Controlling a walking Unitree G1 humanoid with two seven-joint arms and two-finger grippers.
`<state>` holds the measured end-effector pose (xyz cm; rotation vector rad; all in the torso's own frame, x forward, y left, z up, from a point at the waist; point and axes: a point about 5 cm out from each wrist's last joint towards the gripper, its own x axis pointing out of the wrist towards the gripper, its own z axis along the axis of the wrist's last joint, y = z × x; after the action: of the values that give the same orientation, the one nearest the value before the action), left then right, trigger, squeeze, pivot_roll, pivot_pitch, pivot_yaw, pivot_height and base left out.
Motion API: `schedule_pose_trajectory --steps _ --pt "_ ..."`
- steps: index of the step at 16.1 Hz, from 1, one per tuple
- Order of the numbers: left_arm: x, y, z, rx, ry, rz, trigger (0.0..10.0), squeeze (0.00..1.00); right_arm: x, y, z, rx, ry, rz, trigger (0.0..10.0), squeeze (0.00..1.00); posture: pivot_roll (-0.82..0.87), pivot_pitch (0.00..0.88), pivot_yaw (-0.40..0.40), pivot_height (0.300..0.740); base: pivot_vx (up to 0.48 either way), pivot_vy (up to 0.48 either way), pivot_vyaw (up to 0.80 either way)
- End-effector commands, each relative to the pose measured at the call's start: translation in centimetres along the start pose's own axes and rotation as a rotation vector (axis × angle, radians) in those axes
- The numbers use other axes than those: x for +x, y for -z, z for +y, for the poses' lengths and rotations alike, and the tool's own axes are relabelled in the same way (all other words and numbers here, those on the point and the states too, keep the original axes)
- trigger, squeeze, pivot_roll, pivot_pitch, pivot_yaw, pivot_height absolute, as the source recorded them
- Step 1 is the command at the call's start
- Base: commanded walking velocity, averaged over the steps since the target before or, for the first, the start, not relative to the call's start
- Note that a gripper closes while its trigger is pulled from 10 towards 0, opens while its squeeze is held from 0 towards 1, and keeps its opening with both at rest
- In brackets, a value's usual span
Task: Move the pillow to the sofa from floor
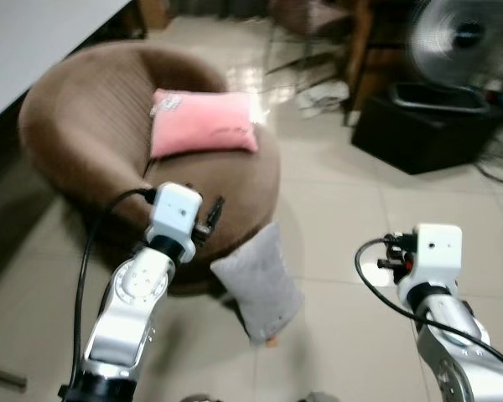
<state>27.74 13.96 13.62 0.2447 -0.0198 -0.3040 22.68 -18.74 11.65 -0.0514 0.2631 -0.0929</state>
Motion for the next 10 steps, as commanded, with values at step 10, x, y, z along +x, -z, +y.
schedule_pose_trajectory --steps 10 --pt "-0.1 -1.0 0.9 -0.054 -0.07 -0.074 10.0 0.0 0.3 -1.4 0.8 -0.068 -0.047 -0.079 10.0 0.0 -0.06 0.066 0.025 0.74 0.0 0.211 -0.71"
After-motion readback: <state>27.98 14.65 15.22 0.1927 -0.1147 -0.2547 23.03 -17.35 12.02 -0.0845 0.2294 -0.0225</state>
